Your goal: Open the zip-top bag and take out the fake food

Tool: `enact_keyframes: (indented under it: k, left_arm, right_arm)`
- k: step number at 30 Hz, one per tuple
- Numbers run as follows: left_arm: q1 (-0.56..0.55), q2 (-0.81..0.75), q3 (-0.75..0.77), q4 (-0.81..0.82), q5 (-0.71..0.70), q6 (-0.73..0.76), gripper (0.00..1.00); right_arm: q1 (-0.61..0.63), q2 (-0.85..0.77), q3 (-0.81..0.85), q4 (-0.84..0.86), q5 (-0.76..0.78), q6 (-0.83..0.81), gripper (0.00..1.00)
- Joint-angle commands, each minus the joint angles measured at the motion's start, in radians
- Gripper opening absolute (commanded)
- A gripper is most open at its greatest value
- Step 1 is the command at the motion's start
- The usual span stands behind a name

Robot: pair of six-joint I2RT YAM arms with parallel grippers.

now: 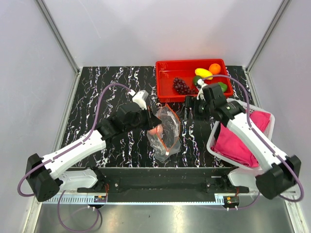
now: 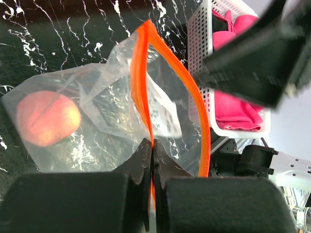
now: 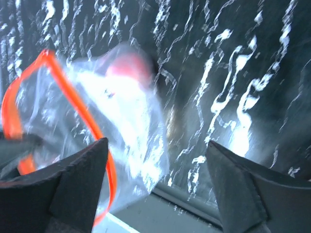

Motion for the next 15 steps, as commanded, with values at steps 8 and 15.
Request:
enact_keyframes:
  k: [8,15]
  left_arm:
    - [0.005,-0.003,-0.006,0.093,0.025,-0.031,0.0]
    - [0.005,0.011,-0.014,0.116,0.045,-0.051,0.0]
  right_arm:
    - [0.158,-0.203,0.017,-0.023,-0.079,0.19,0.7]
    - [0.207,-0.129,0.038,0.03,-0.015,0.33,0.65]
